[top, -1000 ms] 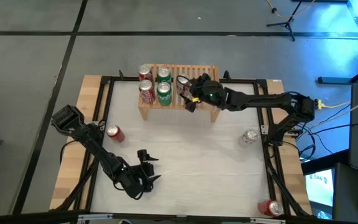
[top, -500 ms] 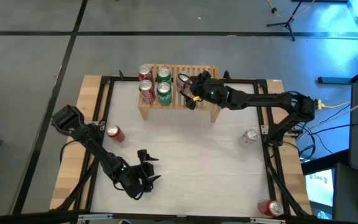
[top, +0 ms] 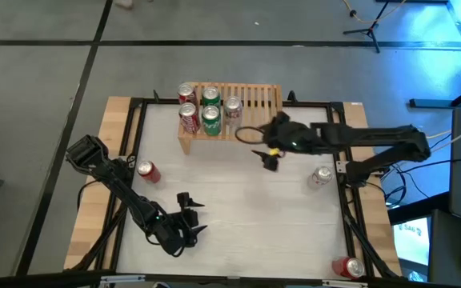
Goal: Place canned beverage on shelf
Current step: Put the top red silver soda can on the shelf, then move the red silver soda can to the middle of the table
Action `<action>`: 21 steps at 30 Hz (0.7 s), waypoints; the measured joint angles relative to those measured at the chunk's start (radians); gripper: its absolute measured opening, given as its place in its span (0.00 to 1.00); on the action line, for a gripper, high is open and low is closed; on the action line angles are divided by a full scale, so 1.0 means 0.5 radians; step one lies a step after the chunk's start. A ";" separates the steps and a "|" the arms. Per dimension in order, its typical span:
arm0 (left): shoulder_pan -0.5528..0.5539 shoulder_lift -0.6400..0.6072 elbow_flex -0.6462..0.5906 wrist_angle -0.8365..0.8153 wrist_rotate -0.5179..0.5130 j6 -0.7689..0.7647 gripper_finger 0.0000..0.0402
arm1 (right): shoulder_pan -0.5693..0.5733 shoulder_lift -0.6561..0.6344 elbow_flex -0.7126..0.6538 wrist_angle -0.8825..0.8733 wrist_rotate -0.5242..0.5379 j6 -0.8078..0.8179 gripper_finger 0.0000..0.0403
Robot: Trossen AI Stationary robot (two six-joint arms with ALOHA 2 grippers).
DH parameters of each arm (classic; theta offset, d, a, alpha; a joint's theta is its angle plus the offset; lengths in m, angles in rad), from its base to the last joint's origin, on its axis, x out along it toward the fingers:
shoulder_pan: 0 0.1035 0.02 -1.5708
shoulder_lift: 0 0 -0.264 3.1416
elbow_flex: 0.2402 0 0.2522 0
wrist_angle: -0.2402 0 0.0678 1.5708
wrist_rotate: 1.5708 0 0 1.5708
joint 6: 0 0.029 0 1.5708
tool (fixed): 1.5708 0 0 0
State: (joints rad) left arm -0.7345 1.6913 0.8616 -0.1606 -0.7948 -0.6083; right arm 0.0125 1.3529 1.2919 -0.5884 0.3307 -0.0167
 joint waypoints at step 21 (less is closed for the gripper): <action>0.006 0.000 0.000 0.063 -0.008 0.034 0.84 | 0.197 -0.217 -0.102 -1.698 -0.139 1.308 0.94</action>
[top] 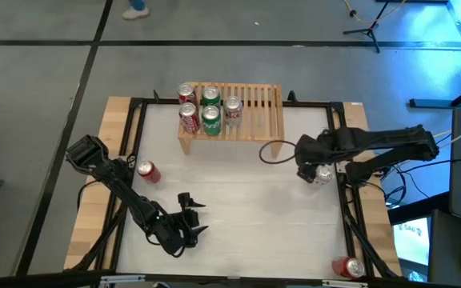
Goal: Place canned beverage on shelf
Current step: Move the red silver soda can to the middle of the table
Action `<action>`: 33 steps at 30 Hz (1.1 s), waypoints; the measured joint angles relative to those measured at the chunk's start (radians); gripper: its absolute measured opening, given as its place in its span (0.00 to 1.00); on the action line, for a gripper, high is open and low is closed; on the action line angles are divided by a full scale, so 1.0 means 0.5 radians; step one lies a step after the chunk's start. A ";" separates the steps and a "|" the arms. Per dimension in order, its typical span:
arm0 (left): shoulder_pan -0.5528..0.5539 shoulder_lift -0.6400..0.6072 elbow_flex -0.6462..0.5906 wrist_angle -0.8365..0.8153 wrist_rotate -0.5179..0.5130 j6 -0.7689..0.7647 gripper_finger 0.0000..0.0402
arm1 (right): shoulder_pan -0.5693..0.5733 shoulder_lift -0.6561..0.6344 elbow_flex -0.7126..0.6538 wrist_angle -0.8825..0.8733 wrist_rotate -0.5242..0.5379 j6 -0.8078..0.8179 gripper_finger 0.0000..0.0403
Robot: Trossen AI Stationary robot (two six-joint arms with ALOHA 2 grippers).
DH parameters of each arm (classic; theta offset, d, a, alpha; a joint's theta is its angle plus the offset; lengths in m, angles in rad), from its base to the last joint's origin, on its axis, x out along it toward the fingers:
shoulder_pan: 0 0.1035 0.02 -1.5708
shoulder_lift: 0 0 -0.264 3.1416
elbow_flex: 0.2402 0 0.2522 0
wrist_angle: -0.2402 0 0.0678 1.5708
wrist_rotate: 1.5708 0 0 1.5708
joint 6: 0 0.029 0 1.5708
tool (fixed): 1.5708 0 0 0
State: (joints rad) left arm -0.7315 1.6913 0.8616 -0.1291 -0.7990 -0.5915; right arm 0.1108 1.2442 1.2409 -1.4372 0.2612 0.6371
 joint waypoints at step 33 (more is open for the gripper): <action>0.000 0.000 0.000 0.022 -0.005 0.052 0.84 | 0.000 -0.056 -0.728 0.099 -0.580 0.280 0.94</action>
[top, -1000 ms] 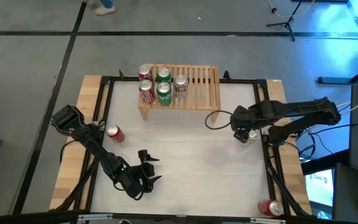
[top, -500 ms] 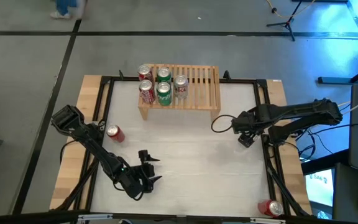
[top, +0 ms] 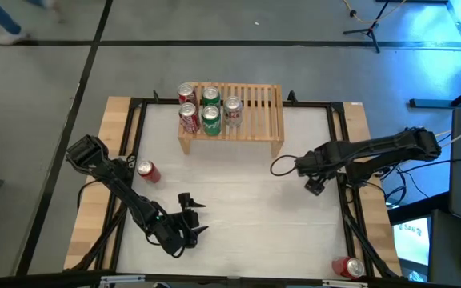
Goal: Place canned beverage on shelf
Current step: Move the red silver soda can to the middle of the table
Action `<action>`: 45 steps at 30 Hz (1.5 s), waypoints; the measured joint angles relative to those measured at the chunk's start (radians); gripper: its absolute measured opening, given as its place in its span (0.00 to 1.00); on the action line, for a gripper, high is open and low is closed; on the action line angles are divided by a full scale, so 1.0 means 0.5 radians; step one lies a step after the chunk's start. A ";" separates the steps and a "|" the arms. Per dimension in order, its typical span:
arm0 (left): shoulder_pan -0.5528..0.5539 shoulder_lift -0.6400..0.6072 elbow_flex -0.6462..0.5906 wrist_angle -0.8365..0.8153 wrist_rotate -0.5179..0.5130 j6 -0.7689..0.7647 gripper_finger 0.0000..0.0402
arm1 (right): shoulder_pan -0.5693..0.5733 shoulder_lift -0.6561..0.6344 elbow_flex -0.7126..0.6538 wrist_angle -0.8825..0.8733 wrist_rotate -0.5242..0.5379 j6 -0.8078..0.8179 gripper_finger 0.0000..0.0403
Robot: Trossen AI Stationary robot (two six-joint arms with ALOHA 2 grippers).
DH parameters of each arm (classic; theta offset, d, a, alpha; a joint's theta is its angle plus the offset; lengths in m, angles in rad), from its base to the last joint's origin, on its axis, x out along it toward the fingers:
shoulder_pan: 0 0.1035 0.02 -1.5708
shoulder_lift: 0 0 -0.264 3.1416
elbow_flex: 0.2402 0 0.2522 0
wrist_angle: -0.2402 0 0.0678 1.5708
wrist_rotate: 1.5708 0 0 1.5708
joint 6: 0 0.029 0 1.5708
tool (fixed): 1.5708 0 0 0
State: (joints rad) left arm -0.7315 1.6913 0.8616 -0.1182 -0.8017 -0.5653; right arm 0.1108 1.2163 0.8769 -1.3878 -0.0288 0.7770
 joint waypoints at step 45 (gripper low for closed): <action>0.000 0.000 0.000 0.018 0.014 -0.016 0.84 | 0.003 0.650 0.693 0.646 0.136 -0.887 0.72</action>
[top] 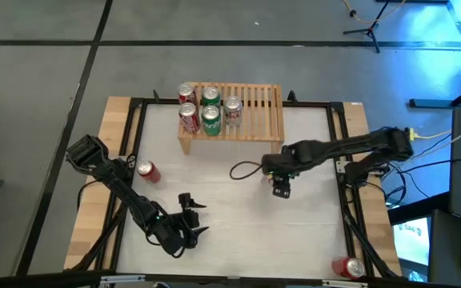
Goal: Place canned beverage on shelf
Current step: Move the red silver soda can to the middle of the table, then adjust the red silver soda can on the shelf
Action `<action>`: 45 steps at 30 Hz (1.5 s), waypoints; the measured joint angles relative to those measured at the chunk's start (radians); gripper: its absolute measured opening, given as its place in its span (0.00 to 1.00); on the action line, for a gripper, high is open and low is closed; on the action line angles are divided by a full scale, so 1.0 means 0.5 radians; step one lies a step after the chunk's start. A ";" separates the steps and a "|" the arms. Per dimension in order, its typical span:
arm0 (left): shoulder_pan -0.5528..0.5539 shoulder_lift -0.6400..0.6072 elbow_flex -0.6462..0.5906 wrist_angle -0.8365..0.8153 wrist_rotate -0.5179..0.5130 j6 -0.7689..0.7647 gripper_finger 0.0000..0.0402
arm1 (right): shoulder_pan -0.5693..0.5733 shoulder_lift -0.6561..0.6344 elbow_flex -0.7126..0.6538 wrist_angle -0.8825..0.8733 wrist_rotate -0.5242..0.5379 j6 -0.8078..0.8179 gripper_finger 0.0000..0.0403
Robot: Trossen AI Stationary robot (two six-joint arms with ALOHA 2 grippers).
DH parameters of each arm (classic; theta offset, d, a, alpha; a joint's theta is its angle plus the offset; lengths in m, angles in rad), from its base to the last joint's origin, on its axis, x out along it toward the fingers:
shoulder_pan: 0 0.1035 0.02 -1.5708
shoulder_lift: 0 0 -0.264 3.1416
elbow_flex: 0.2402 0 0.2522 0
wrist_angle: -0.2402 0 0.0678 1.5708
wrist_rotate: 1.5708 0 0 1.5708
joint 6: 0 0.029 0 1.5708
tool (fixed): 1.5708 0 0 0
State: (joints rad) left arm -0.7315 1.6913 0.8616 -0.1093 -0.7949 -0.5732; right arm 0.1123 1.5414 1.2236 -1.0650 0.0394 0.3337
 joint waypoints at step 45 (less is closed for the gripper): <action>0.016 0.000 0.000 -0.003 -0.107 0.032 0.84 | -0.110 0.199 1.169 0.360 0.911 -0.947 0.68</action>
State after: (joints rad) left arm -0.7235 1.6913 0.8616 -0.1109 -0.8482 -0.5573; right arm 0.0576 1.6409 1.8082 -0.8848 0.4948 -0.1400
